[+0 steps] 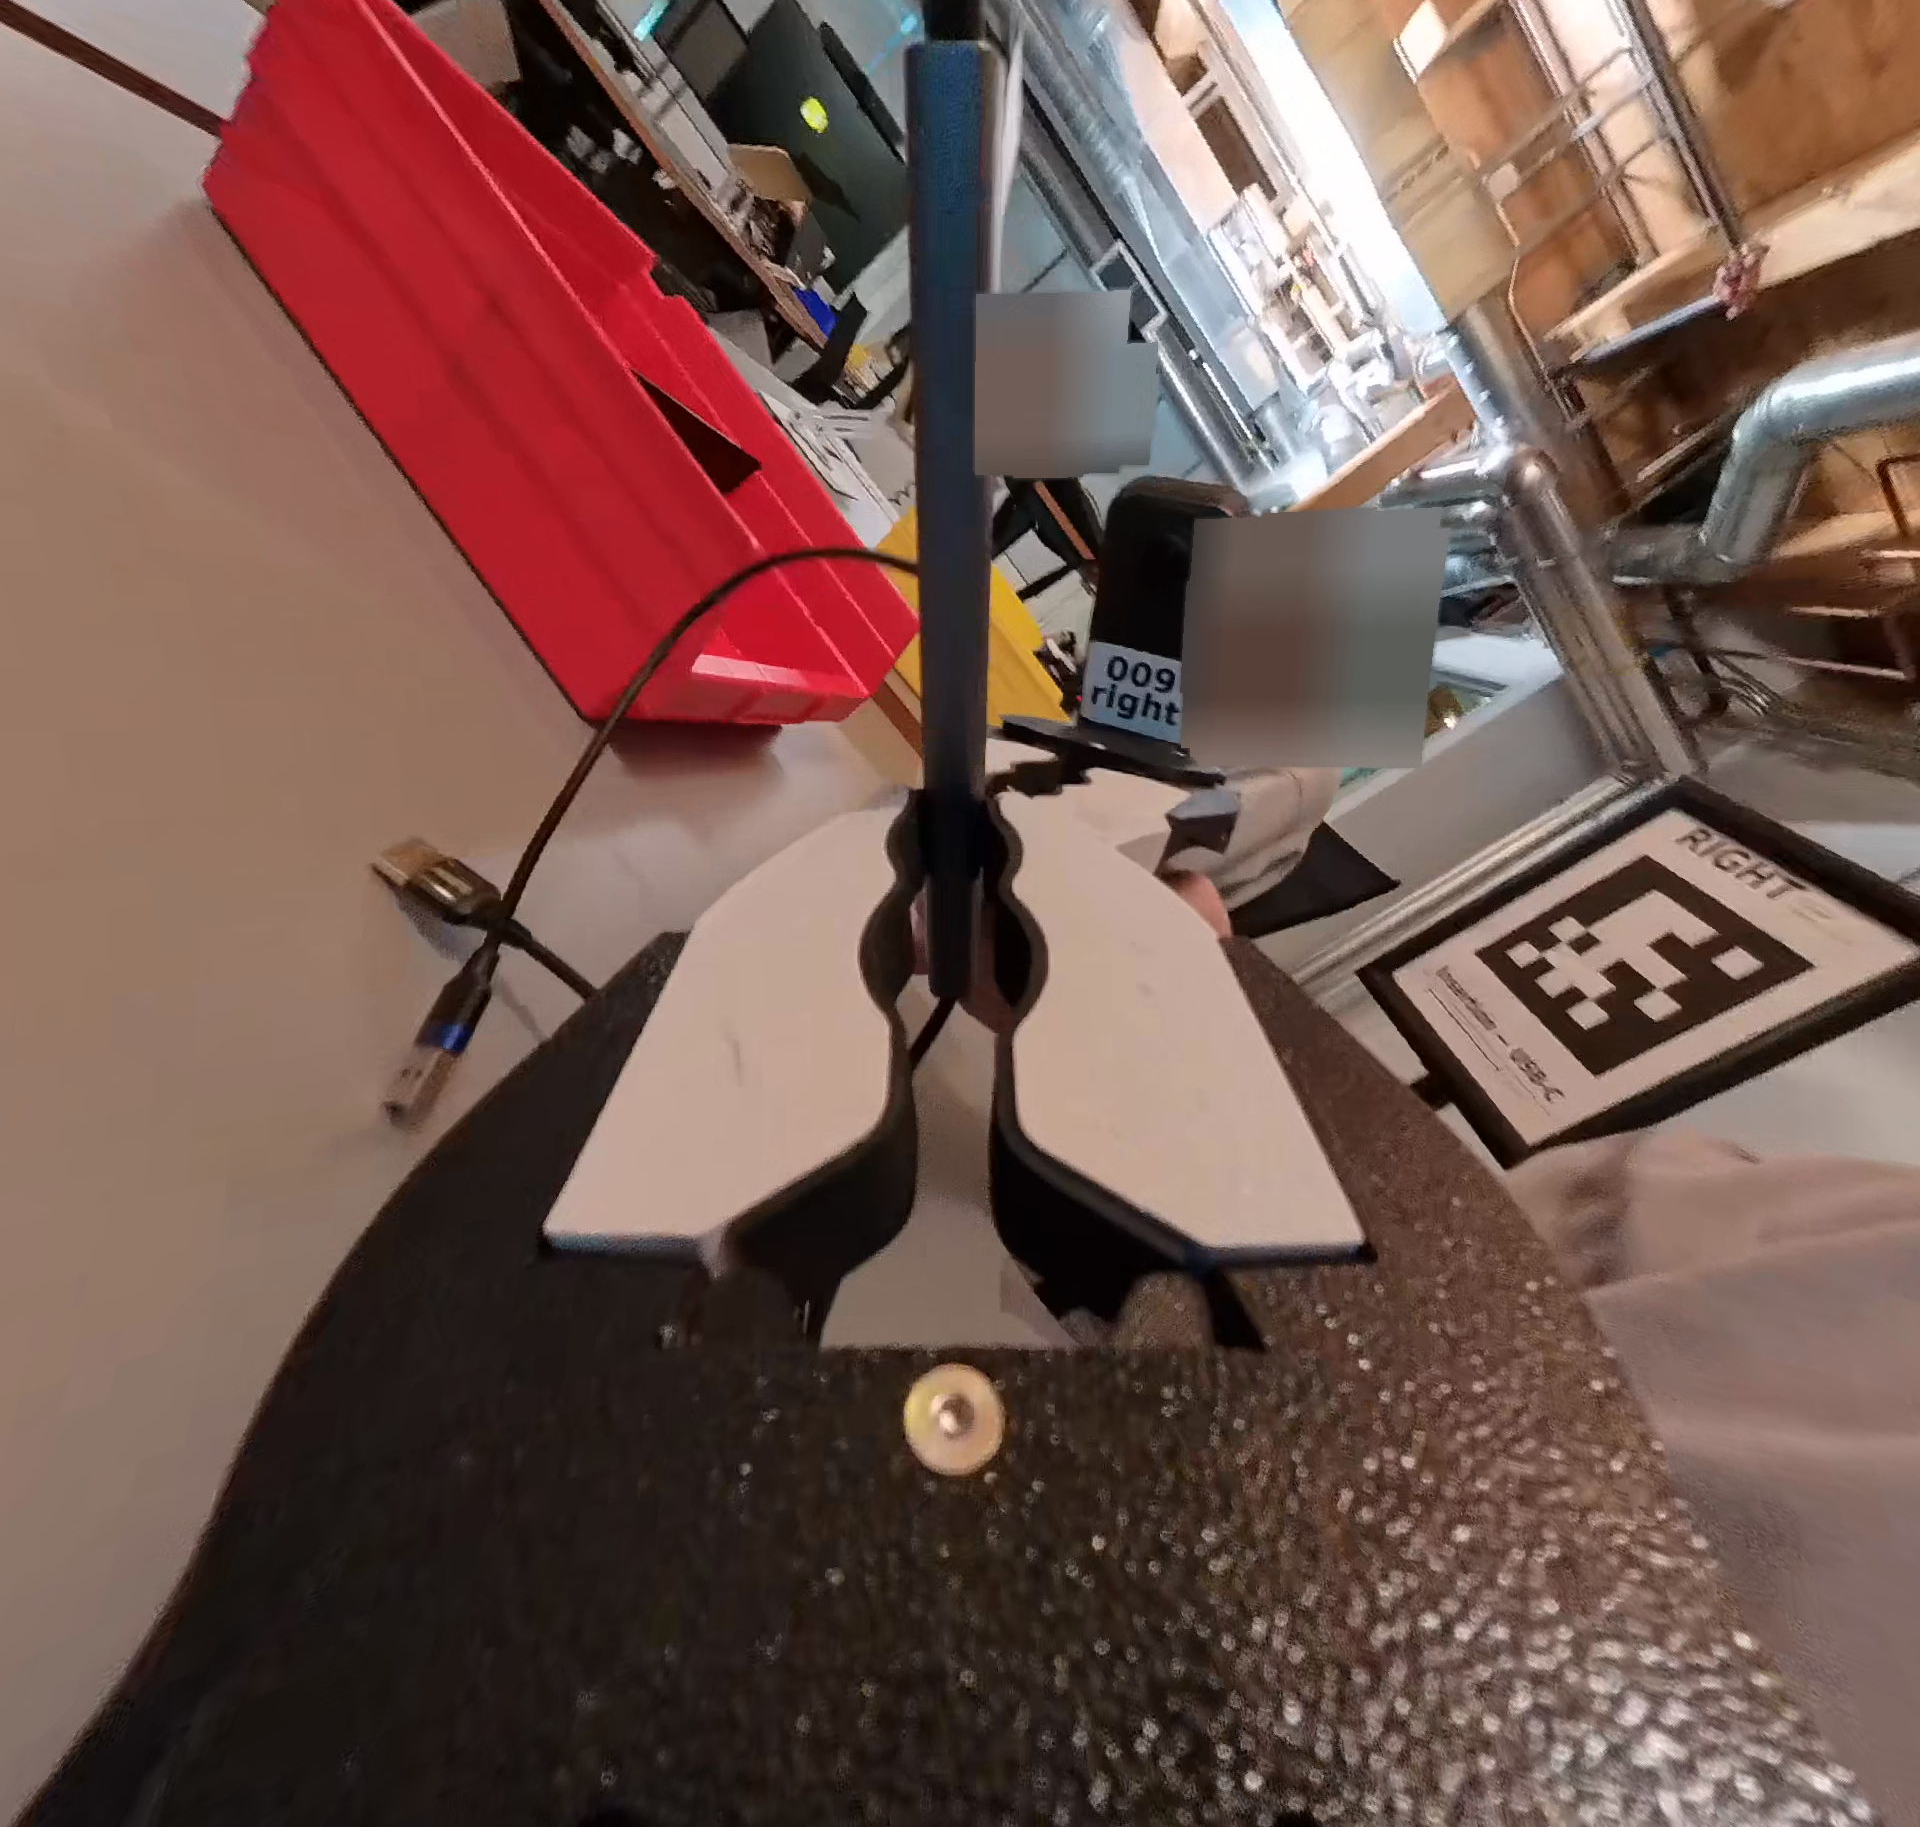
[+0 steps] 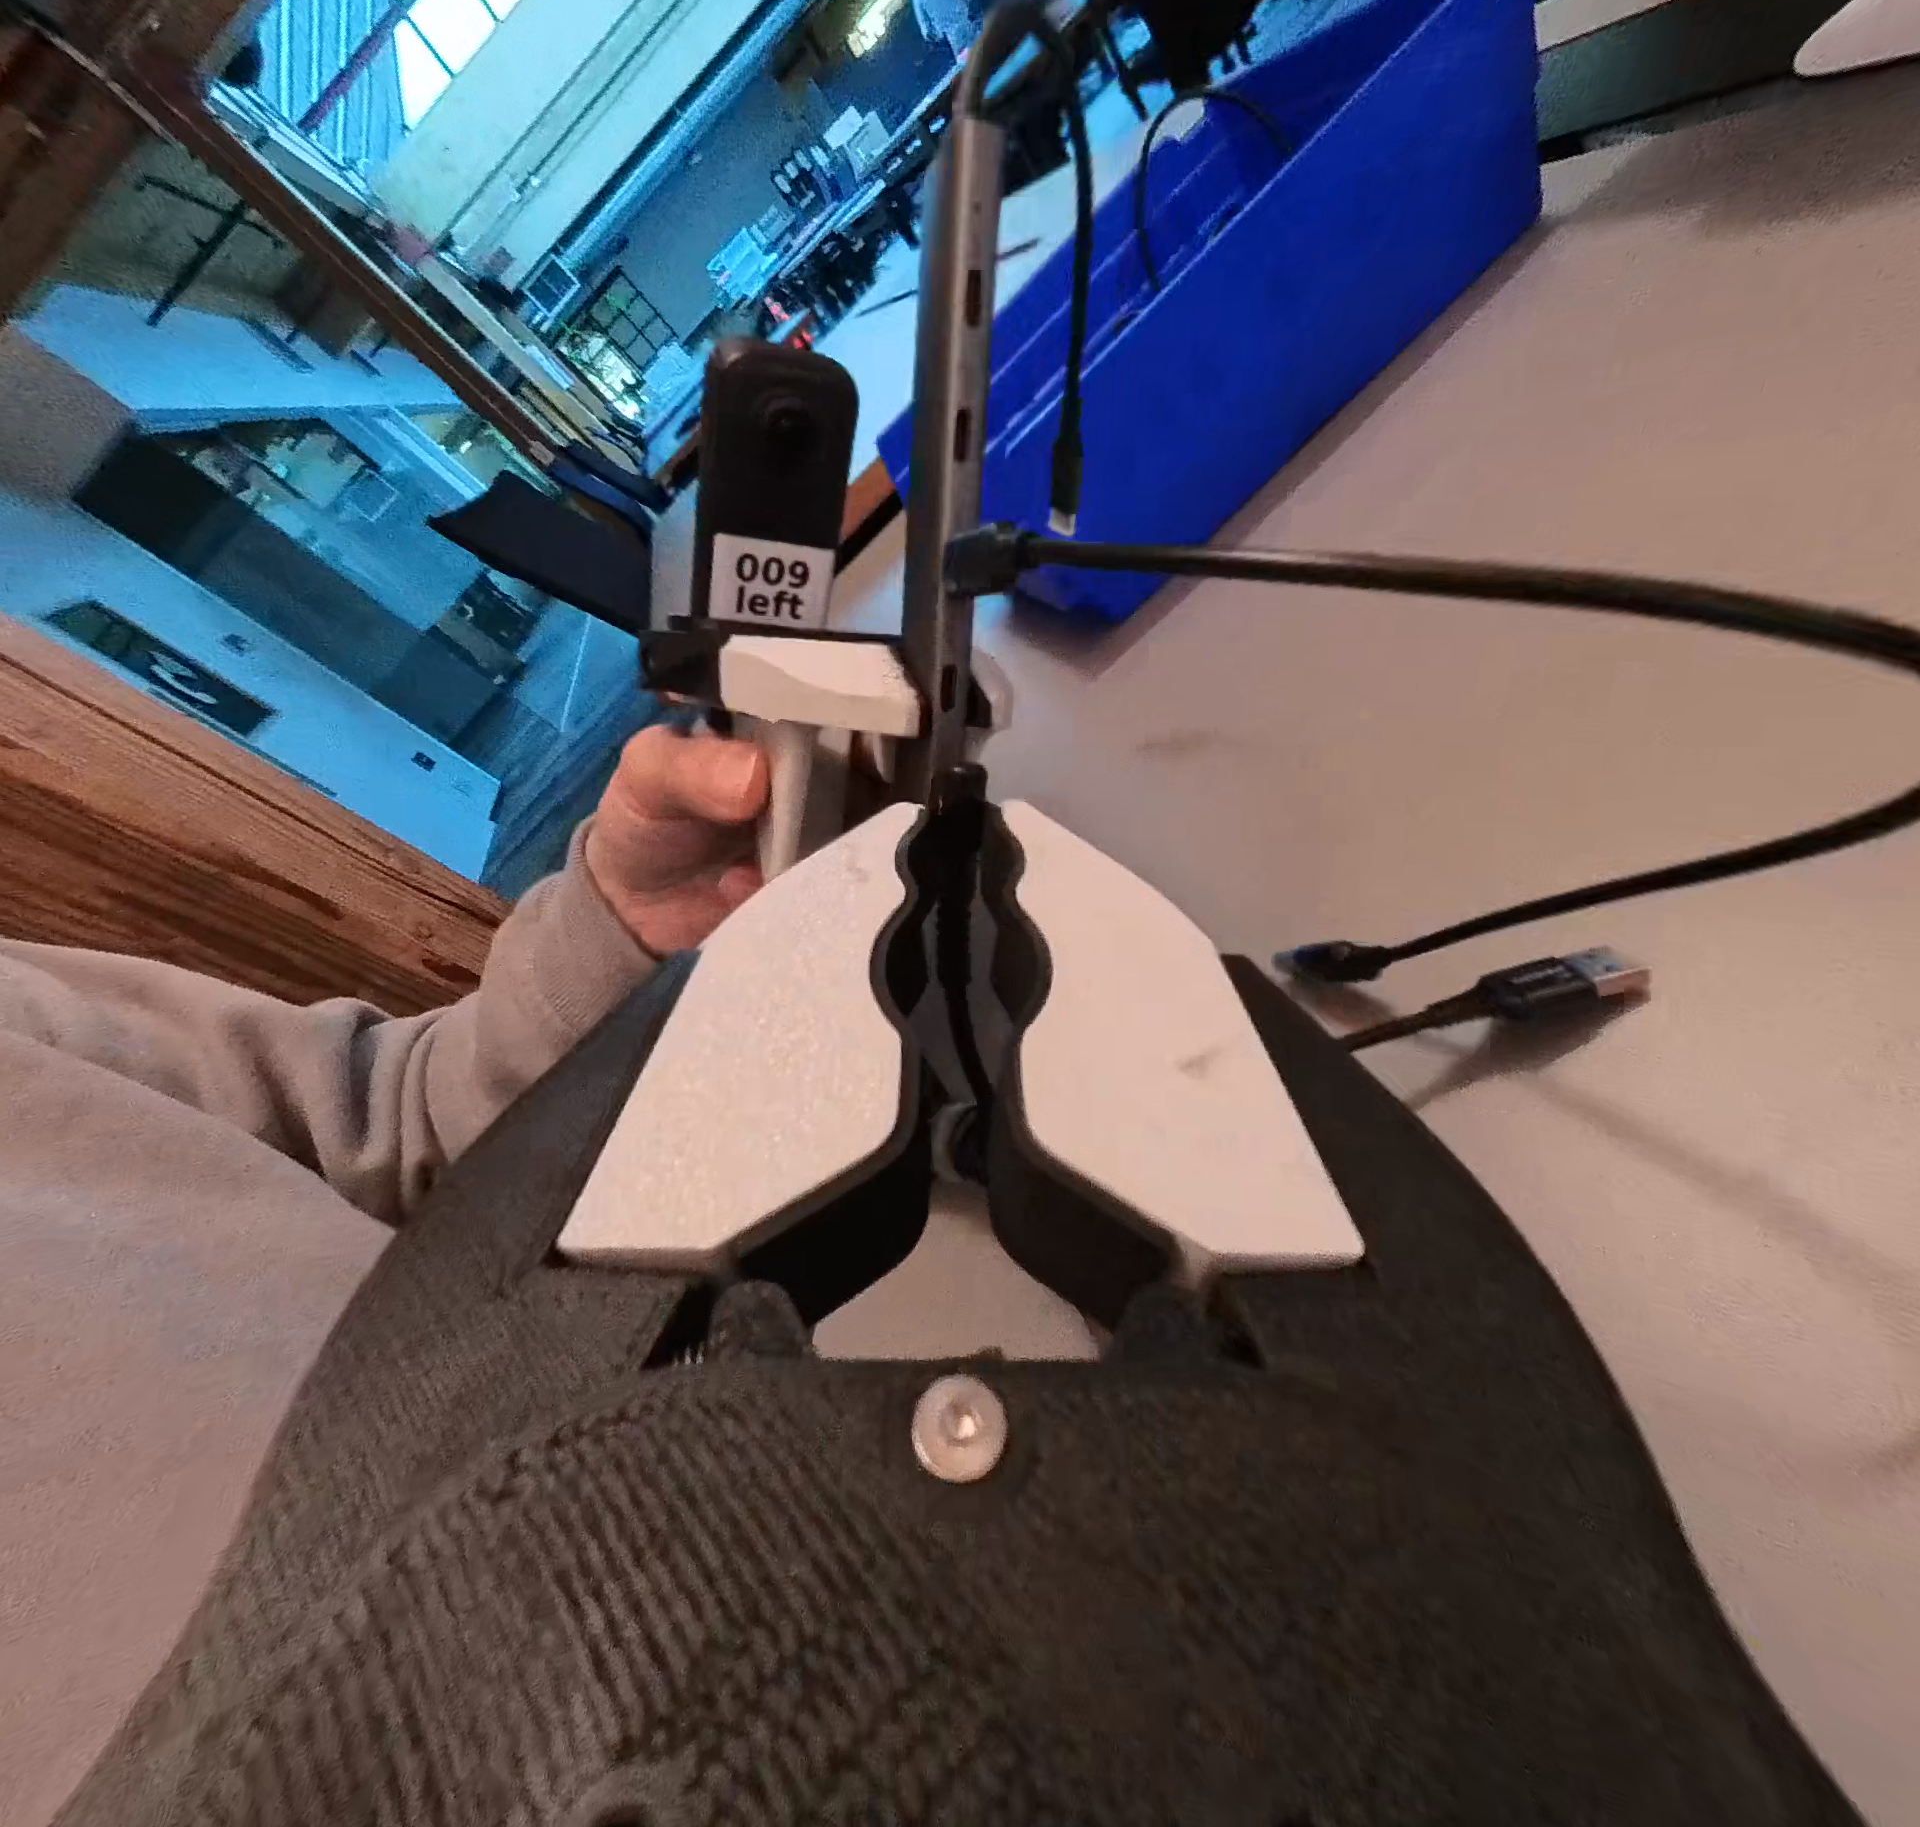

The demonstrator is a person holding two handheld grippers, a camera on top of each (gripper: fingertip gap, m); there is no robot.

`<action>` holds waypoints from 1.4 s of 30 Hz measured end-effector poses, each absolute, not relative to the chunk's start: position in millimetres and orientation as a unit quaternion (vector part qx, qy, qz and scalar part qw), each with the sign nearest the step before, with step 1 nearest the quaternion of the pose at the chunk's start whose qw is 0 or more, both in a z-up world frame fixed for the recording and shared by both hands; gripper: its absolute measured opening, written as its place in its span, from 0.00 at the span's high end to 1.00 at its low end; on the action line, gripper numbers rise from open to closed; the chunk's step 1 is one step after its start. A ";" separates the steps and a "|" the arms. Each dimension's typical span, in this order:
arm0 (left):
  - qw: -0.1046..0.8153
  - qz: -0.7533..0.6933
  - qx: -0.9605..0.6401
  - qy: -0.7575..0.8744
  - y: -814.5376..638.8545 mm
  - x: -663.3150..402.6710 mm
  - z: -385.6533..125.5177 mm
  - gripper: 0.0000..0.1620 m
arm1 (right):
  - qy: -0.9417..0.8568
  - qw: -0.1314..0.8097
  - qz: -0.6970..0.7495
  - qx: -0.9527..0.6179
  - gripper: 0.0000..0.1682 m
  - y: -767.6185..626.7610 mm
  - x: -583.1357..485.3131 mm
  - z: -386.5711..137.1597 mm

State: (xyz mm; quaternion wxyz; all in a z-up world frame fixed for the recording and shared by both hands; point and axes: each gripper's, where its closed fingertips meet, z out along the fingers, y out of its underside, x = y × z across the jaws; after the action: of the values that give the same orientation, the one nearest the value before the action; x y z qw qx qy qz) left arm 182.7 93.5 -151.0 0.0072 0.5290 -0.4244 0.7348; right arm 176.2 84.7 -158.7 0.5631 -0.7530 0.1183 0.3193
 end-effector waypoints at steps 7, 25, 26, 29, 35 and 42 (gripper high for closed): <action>0.029 0.743 0.520 -0.420 98.6 177.7 -151.6 0.94 | 0.146 0.580 0.335 -0.728 0.95 91.7 172.8 -157.1; 0.152 0.724 0.522 -0.424 87.6 173.5 -178.6 0.94 | 0.139 0.560 0.320 -0.751 0.95 91.3 167.0 -180.9; 0.155 0.725 0.523 -0.420 87.4 173.9 -179.4 0.94 | 0.142 0.560 0.323 -0.749 0.94 92.4 167.1 -181.5; 0.164 0.723 0.520 -0.423 85.9 173.0 -184.0 0.94 | 0.143 0.551 0.341 -0.748 0.94 91.9 165.4 -186.6; 0.172 0.688 0.500 -0.497 72.4 163.7 -193.3 0.94 | 0.106 0.500 0.369 -0.776 0.95 78.1 160.8 -193.8; 0.169 0.676 0.465 -0.547 56.8 157.1 -194.4 0.94 | 0.048 0.474 0.346 -0.808 0.95 62.9 158.5 -193.2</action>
State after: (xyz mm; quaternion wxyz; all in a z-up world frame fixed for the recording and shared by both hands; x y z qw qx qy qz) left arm 157.1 56.8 -194.4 0.1695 0.4645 -0.5469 0.6756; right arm 158.5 62.9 -193.2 0.4739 -0.8081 0.0481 0.3465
